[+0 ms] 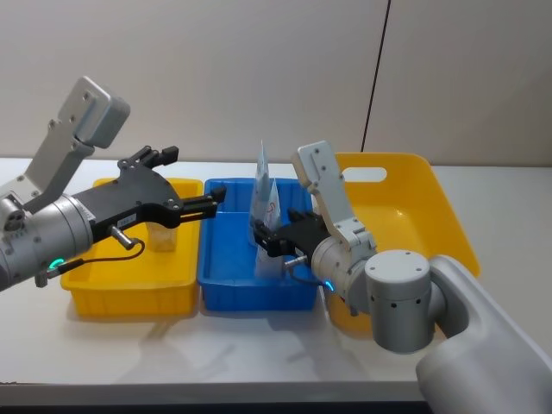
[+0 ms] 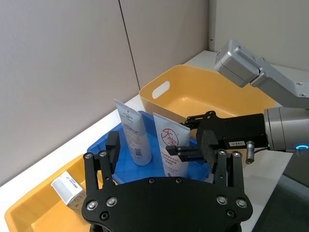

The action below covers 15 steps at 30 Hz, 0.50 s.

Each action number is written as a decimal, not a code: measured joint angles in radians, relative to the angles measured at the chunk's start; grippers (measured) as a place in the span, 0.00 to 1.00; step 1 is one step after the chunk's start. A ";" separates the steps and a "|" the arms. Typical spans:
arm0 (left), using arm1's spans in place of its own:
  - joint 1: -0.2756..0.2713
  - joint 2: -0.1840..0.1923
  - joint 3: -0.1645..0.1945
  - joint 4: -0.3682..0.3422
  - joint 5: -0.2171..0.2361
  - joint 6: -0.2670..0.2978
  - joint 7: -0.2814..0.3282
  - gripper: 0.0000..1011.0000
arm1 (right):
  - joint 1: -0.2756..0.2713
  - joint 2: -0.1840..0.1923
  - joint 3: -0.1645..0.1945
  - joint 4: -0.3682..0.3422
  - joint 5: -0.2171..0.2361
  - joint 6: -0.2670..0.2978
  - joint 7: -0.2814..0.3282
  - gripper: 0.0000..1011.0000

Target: Bimanual collaborative sorting of washing and personal care products

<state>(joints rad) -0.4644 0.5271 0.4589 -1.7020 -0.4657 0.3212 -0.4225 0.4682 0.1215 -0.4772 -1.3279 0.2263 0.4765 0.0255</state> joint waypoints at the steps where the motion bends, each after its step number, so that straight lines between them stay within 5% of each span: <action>1: 0.000 0.000 0.000 0.000 0.000 0.000 0.000 0.99 | 0.000 0.000 0.000 0.000 0.000 0.000 0.000 0.61; 15: 0.000 0.000 0.000 0.000 0.000 0.000 0.000 0.99 | 0.002 -0.002 0.000 0.006 -0.003 -0.003 0.000 0.16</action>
<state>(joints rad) -0.4644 0.5271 0.4589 -1.7020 -0.4657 0.3212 -0.4225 0.4699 0.1197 -0.4771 -1.3221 0.2235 0.4732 0.0255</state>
